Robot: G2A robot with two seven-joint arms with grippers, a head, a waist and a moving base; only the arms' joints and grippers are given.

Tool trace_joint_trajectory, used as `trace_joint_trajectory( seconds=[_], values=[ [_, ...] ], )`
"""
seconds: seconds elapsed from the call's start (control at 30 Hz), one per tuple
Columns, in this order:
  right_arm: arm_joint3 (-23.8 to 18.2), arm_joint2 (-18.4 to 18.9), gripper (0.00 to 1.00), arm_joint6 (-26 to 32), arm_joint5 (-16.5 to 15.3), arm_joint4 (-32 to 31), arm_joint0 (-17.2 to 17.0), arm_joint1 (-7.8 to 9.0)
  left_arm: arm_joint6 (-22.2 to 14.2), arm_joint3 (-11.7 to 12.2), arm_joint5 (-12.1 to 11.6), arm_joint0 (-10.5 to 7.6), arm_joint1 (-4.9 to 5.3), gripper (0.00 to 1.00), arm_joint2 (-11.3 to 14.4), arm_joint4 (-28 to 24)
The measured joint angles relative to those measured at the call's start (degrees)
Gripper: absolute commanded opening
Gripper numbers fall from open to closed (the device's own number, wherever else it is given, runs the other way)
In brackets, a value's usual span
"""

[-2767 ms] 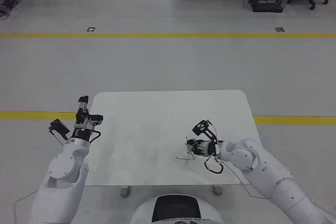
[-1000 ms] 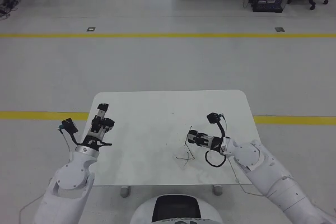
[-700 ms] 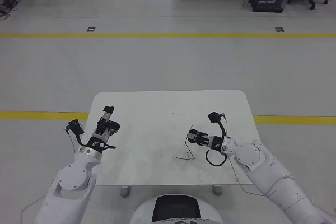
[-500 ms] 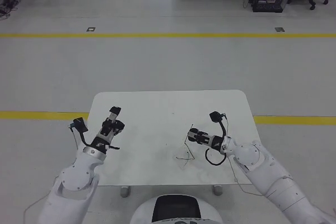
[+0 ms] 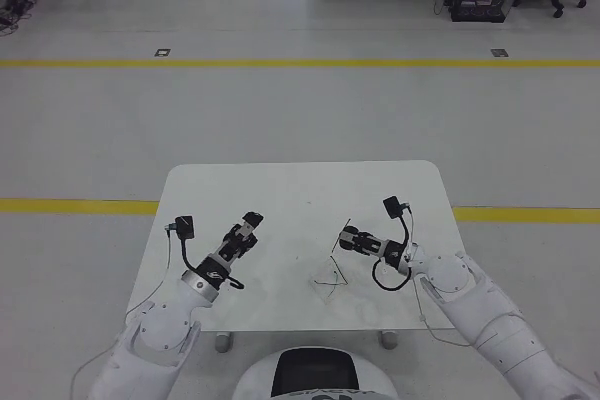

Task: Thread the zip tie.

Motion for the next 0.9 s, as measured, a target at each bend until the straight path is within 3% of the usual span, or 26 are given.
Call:
trace_joint_trajectory(
  seconds=[0.23, 0.4, 0.53, 0.67, 0.9],
  values=[
    [0.01, 0.14, 0.00, -0.76, 0.79, 0.82, -0.32, -0.11, 0.46, -0.02, -1.13, -0.51, -0.02, 1.00, 0.40, 1.04],
    [0.40, 1.27, 0.00, 1.18, 1.09, 5.47, -0.83, -0.24, 1.77, -1.30, -4.19, -1.19, 0.01, 1.00, 3.06, 10.65],
    [1.00, 2.03, 0.00, 3.75, 1.28, 8.60, -0.93, -0.26, 3.03, -1.23, -3.27, -2.63, -0.31, 1.00, 6.90, 16.79],
    [1.29, 2.32, 0.00, 6.37, 1.63, 11.27, -0.88, -0.37, 4.38, 0.51, -1.87, -4.35, -0.76, 1.00, 10.69, 19.87],
    [1.31, 2.35, 0.00, 6.44, 1.60, 11.28, -0.86, -0.36, 4.80, 0.70, -1.92, -4.46, -0.80, 1.00, 10.95, 19.93]
  ],
)
